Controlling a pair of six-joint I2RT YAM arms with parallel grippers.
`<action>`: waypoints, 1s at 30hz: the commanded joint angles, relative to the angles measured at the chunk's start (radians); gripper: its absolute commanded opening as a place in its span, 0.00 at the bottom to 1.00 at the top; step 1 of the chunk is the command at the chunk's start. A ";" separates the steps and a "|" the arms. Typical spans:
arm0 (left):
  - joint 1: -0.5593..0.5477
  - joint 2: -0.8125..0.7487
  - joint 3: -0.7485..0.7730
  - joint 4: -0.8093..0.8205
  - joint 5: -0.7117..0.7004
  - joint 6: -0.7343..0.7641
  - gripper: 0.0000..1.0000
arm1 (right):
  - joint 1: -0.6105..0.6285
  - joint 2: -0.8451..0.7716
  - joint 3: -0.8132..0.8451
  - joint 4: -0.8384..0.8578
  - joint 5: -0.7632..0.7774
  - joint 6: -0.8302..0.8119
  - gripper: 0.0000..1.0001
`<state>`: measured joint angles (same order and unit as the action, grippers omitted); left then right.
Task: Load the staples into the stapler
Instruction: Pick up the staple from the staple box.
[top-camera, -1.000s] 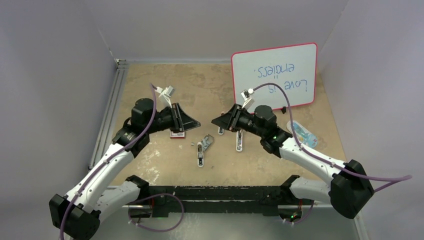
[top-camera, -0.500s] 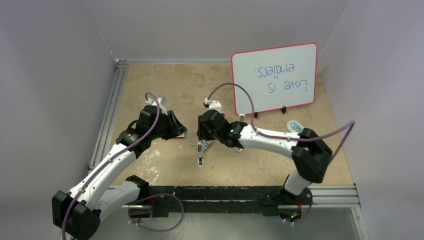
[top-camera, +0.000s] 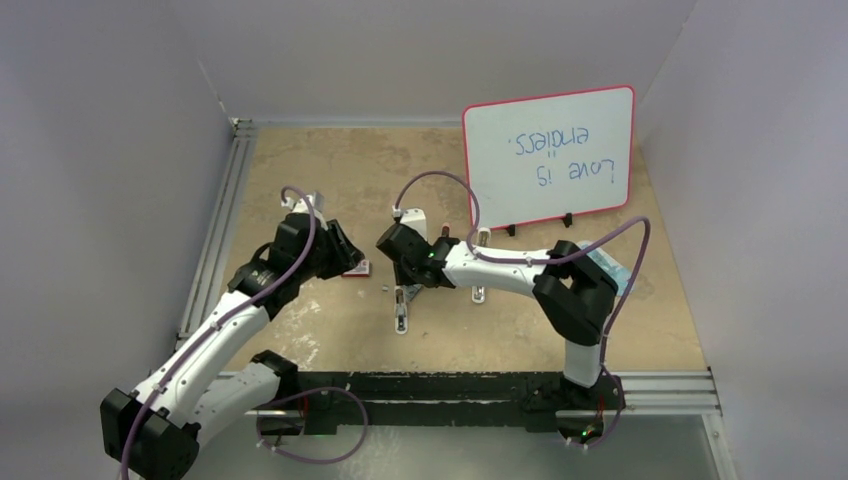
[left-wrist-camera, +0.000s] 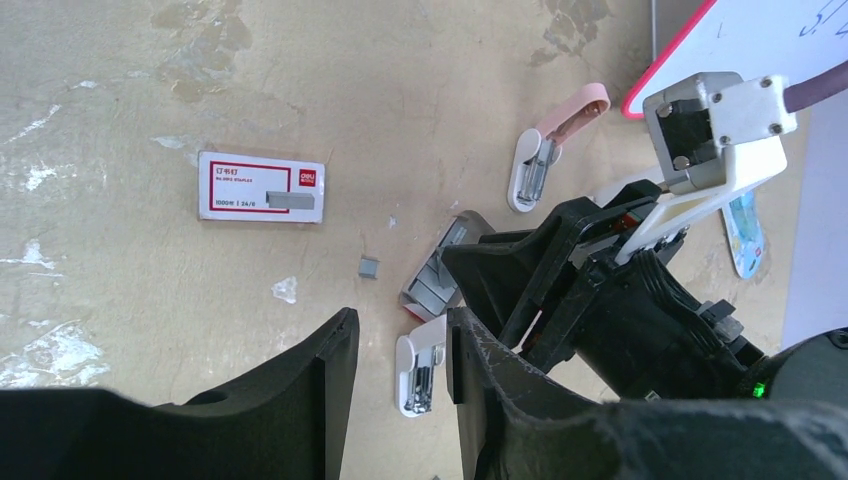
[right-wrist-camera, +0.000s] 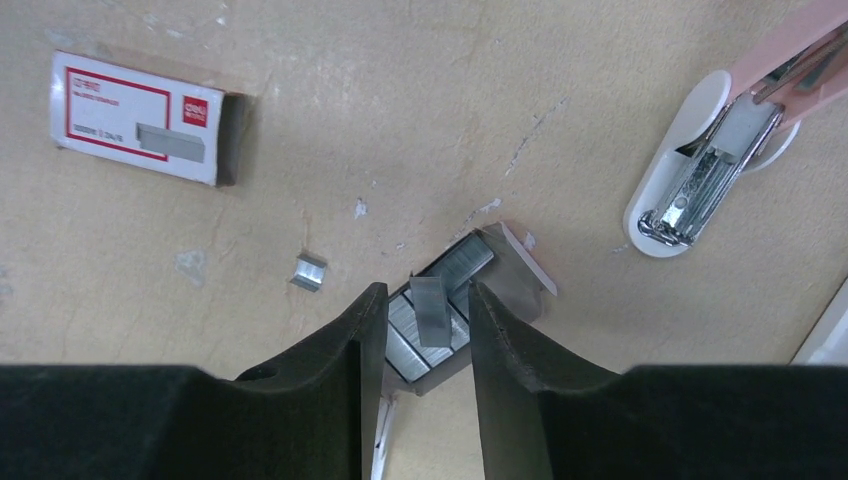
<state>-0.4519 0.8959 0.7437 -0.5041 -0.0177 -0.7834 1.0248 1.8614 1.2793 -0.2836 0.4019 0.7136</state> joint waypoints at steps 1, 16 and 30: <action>0.001 0.002 0.006 0.018 -0.022 0.029 0.38 | 0.004 0.009 0.037 -0.029 0.003 -0.014 0.39; 0.001 0.008 0.008 0.024 -0.015 0.034 0.38 | 0.006 0.053 0.049 -0.025 -0.008 -0.029 0.29; 0.001 0.011 0.006 0.024 -0.011 0.035 0.38 | 0.006 0.000 0.051 -0.035 0.037 -0.006 0.27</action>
<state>-0.4519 0.9077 0.7437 -0.5034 -0.0235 -0.7654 1.0267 1.9224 1.2961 -0.3019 0.4000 0.6941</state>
